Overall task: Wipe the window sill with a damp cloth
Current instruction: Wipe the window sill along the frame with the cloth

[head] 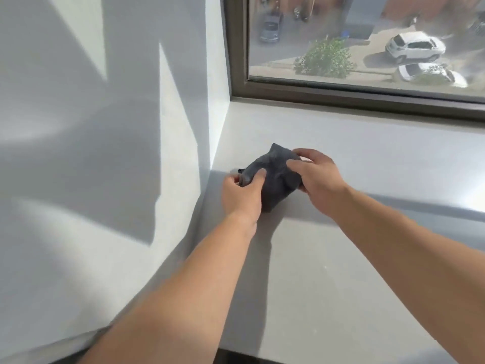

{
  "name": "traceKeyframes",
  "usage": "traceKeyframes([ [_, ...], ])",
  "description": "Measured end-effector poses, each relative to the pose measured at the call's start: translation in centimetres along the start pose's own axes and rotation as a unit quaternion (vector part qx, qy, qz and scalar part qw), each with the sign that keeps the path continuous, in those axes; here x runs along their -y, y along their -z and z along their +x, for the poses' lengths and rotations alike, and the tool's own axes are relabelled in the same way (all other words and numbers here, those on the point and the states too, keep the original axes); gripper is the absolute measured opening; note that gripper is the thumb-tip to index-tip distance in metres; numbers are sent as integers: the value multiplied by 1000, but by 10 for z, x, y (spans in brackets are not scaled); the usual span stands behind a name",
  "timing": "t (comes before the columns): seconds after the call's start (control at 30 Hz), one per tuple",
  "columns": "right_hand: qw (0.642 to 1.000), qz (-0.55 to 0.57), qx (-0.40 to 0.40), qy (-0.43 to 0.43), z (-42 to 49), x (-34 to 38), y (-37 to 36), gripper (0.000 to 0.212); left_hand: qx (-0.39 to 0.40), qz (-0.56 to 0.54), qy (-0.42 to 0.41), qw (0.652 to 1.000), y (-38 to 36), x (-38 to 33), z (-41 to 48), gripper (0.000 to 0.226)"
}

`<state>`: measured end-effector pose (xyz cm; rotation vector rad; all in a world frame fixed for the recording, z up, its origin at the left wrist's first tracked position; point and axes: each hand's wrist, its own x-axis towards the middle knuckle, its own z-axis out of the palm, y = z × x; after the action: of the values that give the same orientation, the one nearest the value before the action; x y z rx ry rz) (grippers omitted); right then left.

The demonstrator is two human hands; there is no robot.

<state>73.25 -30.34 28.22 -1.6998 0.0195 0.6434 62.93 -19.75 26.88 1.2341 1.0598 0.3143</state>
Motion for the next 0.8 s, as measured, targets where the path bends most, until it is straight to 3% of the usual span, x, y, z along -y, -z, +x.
traceKeyframes([
  [0.17, 993, -95, -14, 74, 70, 17, -16, 37, -52, -5, -22, 998, -25, -18, 52, 19],
  [0.4, 929, -295, -49, 219, 146, 52, -25, 40, -49, 129, -78, 987, -54, -43, 89, 33],
  [0.47, 885, -375, -57, 271, 149, 48, -22, 37, -61, 254, -128, 957, -52, -39, 93, 33],
  [0.57, 836, -458, -6, 301, 134, 28, -28, 39, -96, 440, -184, 874, -44, -23, 85, 39],
  [0.67, 828, -504, 56, 242, 122, 14, -40, 57, -52, 547, -198, 811, -34, -3, 74, 50],
  [0.8, 808, -551, 23, 209, 129, 13, -68, 74, -7, 591, -217, 777, -21, 12, 72, 66],
])
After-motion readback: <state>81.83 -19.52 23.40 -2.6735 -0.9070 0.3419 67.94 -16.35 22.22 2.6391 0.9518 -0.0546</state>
